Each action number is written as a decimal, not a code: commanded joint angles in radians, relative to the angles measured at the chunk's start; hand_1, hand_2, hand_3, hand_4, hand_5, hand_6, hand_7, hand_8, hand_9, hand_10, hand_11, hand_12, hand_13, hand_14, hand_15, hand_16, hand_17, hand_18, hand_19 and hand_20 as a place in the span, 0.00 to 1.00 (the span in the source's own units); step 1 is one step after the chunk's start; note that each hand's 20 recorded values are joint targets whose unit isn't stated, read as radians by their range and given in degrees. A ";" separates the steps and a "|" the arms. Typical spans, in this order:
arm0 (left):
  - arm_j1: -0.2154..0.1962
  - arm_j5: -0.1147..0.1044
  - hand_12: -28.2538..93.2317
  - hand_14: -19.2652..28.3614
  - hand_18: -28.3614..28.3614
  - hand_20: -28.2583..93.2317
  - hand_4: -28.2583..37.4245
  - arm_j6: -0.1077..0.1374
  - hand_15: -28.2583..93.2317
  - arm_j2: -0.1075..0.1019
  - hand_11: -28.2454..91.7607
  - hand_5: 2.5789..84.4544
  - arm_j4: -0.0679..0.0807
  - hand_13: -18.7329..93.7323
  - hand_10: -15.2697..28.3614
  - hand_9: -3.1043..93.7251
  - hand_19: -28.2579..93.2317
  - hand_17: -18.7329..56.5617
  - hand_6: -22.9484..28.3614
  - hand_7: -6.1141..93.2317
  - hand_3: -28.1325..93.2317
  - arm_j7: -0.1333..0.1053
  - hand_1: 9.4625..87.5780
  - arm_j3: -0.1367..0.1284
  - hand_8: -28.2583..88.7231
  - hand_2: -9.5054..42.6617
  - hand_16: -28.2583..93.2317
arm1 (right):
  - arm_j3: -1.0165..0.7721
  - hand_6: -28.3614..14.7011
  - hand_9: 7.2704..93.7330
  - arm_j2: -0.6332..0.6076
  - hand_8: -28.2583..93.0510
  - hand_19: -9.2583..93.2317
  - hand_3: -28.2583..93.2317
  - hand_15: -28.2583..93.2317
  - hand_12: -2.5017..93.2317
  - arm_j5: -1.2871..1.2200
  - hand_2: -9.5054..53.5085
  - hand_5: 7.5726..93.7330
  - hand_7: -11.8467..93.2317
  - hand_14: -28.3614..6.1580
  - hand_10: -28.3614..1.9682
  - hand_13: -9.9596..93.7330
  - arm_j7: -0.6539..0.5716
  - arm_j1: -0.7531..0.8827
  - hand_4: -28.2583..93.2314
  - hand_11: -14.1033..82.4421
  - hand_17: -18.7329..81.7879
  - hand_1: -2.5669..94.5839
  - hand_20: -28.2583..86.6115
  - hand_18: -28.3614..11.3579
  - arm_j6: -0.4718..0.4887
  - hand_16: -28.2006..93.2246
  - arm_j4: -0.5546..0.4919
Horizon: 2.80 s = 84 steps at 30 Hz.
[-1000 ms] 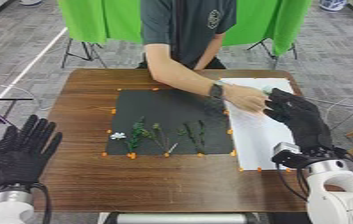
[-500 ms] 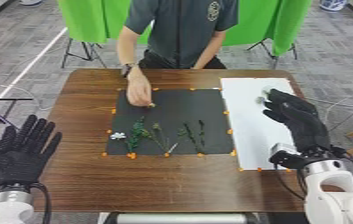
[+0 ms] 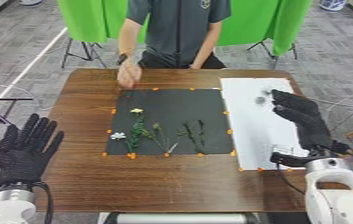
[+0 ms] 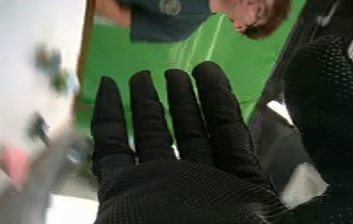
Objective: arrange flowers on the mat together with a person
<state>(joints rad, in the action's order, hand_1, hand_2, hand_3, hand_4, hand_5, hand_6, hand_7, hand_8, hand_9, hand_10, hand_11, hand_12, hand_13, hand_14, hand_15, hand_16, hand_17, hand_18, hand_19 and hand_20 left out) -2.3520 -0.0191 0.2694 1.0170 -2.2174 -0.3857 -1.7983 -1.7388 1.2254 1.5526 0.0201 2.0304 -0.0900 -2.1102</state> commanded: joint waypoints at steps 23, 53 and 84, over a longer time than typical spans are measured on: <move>0.018 -0.002 0.31 0.65 0.72 0.34 0.00 -0.011 0.39 0.004 0.35 0.53 0.018 0.45 0.65 0.46 0.46 0.22 0.62 0.14 0.80 0.028 0.29 0.055 0.17 0.48 0.20 | 0.154 0.51 0.24 -0.280 0.15 0.58 0.88 0.38 0.17 1.055 0.00 0.31 0.24 0.27 0.26 0.25 -0.512 -0.346 0.00 0.20 0.21 0.33 0.30 0.28 0.140 0.32 0.327; 0.039 -0.003 0.31 0.65 0.72 0.34 0.00 -0.039 0.38 0.006 0.35 0.53 0.024 0.44 0.65 0.46 0.47 0.22 0.61 0.14 0.80 0.054 0.29 0.102 0.17 0.47 0.20 | 0.180 0.62 0.38 -0.255 0.12 0.68 0.84 0.52 0.14 0.896 0.00 0.34 0.28 0.50 0.64 0.46 -0.370 -0.415 0.00 0.28 0.31 0.46 0.33 0.26 0.326 0.35 0.485; 0.029 0.011 0.31 0.65 0.72 0.34 0.00 -0.037 0.38 0.005 0.35 0.53 0.031 0.44 0.65 0.46 0.47 0.22 0.61 0.14 0.80 0.072 0.29 0.089 0.17 0.47 0.20 | 0.602 0.73 0.87 -0.033 0.20 0.74 0.76 0.60 0.42 0.819 0.05 0.72 0.51 0.66 0.68 0.69 -0.059 -0.616 0.00 0.27 0.41 0.61 0.45 0.27 0.070 0.54 0.323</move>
<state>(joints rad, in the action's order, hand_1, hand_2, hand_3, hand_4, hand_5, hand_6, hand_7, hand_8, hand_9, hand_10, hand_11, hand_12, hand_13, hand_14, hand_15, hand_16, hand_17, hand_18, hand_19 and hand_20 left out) -2.3287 -0.0141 0.2283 1.0204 -2.1963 -0.3371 -1.7150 -1.3607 1.0357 2.3161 -0.1189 1.6269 -0.0411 -1.8185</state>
